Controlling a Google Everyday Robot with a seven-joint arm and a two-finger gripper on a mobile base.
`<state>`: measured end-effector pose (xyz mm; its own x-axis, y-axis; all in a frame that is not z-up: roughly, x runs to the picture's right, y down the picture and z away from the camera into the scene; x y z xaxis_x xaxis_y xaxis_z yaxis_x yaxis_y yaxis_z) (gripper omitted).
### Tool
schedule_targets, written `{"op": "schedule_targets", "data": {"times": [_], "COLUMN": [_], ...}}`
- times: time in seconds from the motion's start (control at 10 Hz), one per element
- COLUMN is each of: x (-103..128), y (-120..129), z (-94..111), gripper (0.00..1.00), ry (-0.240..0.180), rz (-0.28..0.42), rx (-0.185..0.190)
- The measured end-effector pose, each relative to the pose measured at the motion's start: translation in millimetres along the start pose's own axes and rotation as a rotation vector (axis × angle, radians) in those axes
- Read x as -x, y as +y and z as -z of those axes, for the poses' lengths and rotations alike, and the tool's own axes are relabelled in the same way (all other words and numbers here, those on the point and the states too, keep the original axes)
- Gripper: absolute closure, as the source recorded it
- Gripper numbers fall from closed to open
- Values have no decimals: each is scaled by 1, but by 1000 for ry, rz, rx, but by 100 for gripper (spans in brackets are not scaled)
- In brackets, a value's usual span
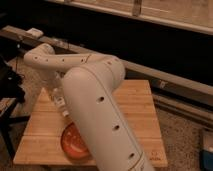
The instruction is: Place the bottle in the ceramic bowl
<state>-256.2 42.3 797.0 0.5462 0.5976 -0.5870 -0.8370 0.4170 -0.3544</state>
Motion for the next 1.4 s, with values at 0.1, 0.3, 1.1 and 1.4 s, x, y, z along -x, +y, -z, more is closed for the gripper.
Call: {"op": "schedule_targets", "data": {"times": [0.1,0.3,1.1,1.4], "x": [-12,-51,-153,-162], "y": [-3,-18,-38,-32], "z": [3,-2,-91,-94], "gripper": [100,100,68,37], "ry": [-5,-14,69,89], "rz": [1,-14,-102,-97], "rx": [1,13,122,139]}}
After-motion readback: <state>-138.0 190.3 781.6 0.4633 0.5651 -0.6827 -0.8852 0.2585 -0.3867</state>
